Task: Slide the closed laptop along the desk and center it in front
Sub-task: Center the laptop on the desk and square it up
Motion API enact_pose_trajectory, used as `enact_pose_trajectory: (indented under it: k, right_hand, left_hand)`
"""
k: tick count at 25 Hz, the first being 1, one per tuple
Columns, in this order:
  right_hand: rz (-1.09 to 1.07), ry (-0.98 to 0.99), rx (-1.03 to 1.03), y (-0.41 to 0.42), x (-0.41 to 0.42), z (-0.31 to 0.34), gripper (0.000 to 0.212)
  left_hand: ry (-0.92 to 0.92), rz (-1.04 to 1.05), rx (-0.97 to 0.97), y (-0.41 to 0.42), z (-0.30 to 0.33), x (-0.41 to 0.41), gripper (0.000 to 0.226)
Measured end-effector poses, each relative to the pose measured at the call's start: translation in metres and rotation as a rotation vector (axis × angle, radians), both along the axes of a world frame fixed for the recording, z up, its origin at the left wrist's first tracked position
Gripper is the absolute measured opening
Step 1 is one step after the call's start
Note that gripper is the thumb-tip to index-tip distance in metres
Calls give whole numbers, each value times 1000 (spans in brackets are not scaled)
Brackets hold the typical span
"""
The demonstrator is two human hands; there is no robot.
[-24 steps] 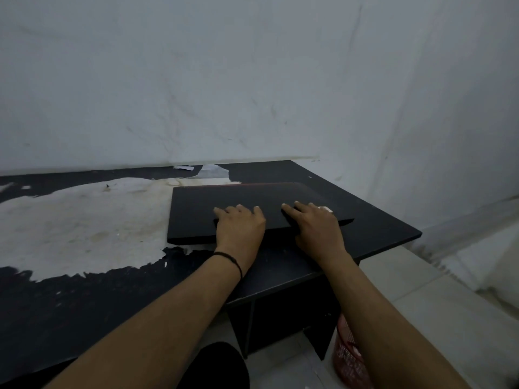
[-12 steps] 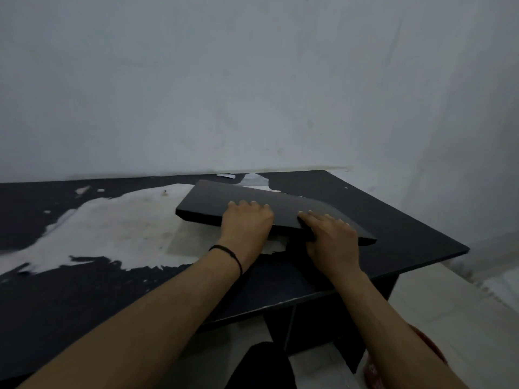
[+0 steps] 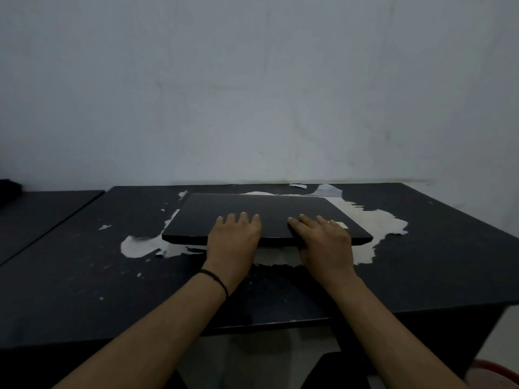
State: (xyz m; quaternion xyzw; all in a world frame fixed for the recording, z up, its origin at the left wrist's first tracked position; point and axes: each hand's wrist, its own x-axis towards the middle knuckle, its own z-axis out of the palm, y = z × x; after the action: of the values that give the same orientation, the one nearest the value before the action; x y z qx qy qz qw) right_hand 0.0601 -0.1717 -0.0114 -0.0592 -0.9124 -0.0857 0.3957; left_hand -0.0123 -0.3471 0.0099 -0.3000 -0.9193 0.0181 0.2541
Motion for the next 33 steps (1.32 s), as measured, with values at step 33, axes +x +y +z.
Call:
enact_pose_trajectory:
  k: [33]
  right_hand:
    - [150,-212,-224,-43,-10,-21,75]
  left_hand:
    - [-51,-61,40,-64,-46,-17,76]
